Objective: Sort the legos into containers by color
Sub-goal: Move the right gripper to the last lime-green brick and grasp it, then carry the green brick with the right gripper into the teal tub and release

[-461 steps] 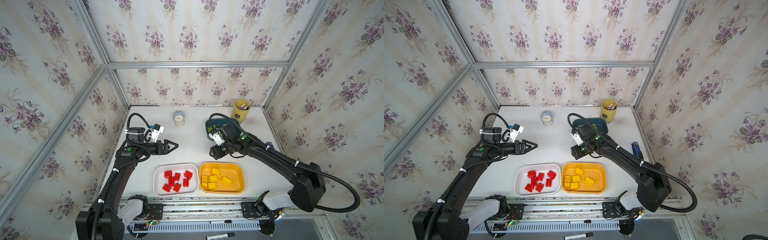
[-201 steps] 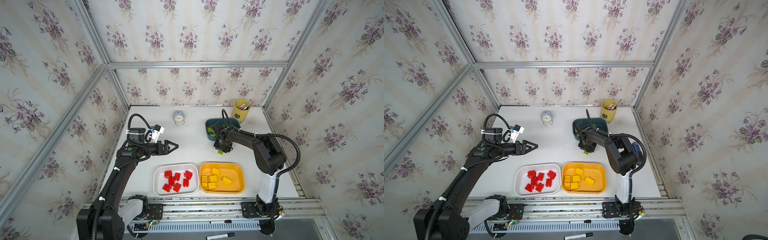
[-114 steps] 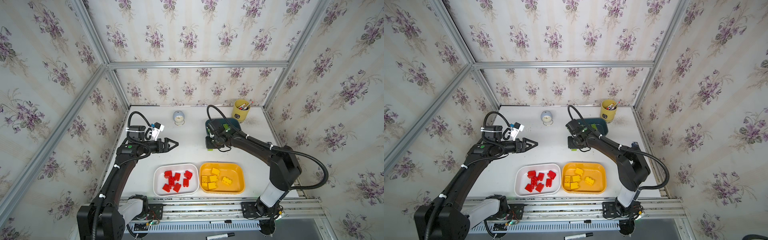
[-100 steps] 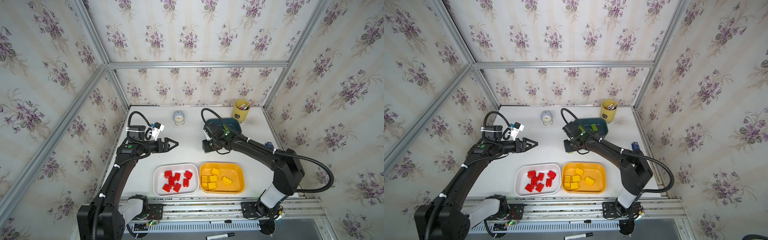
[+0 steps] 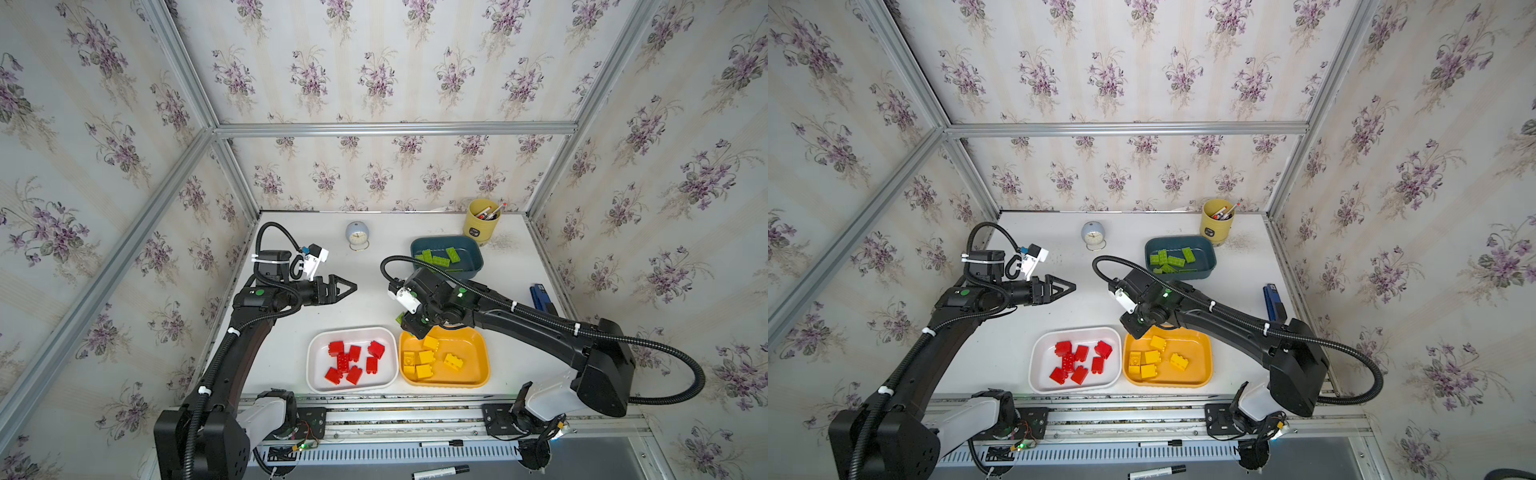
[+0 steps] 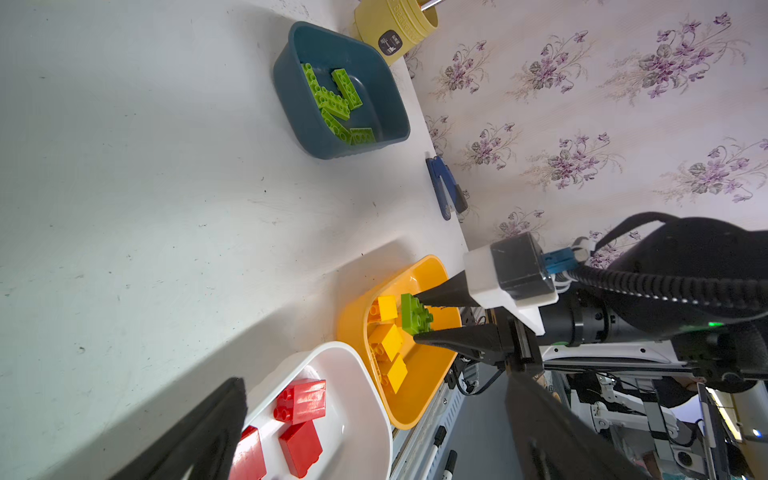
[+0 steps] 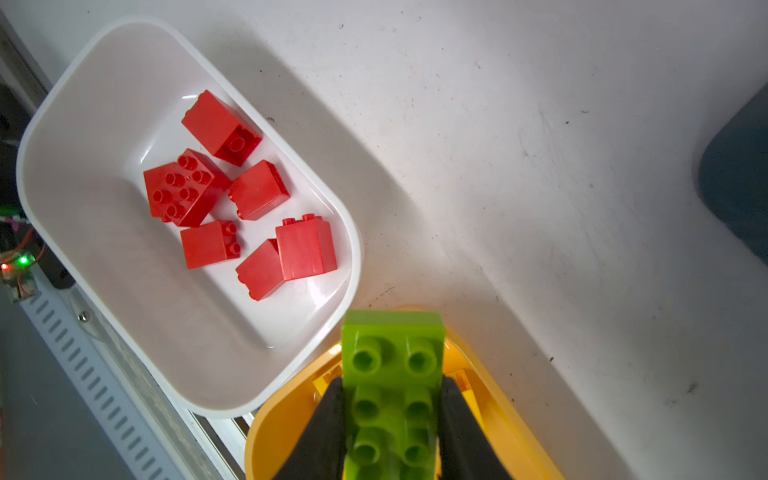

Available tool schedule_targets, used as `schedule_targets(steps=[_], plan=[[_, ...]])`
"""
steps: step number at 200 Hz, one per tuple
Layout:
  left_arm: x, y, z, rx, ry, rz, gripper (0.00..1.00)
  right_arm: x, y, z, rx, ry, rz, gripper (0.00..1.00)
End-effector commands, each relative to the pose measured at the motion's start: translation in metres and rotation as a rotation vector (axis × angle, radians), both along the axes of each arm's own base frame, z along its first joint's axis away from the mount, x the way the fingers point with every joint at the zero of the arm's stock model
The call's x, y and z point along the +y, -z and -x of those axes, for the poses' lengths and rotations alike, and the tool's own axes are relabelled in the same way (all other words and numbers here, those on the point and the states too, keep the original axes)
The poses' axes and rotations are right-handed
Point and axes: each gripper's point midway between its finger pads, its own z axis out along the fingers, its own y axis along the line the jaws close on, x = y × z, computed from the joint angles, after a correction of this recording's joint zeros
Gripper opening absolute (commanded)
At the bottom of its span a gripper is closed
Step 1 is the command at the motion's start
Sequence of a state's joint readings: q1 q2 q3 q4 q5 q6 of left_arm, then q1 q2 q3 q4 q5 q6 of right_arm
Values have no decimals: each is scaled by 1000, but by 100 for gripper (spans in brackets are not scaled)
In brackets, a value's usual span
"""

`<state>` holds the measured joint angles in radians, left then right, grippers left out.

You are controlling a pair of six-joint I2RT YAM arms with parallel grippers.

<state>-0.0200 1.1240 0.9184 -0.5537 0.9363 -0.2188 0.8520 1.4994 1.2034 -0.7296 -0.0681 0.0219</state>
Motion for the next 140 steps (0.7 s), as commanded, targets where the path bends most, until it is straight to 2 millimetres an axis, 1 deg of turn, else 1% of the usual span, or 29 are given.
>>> schedule_targets(steps=[1,10,26,36,41,43,45,63,91,109,140], plan=[[1,-1,-1,-29,6,-8,99,-26,-4,-29,-110,-126,113,23],[1,0,0,-26,4,-12,99,-36,-8,-48,-129,-113,105,22],[1,3,1,-19,3,-12,99,-50,-15,-78,-146,-90,53,21],[1,4,1,-17,3,-14,99,-53,-16,-91,-146,-107,27,21],[1,5,1,-17,3,-14,99,-49,-16,-94,-148,-138,24,21],[1,5,1,-16,3,-15,99,-58,-16,-102,-149,-119,28,21],[1,5,1,-17,3,-16,99,-60,-15,-106,-149,-120,32,21],[1,6,0,-15,3,-17,99,-68,-5,-130,-144,-151,87,20],[1,6,0,-13,3,-18,99,-78,6,-173,-130,-110,80,20],[2,6,0,-16,3,-20,99,-86,15,-197,-133,-94,115,20],[2,7,-1,-12,0,-22,99,-104,38,-229,-92,-40,157,19]])
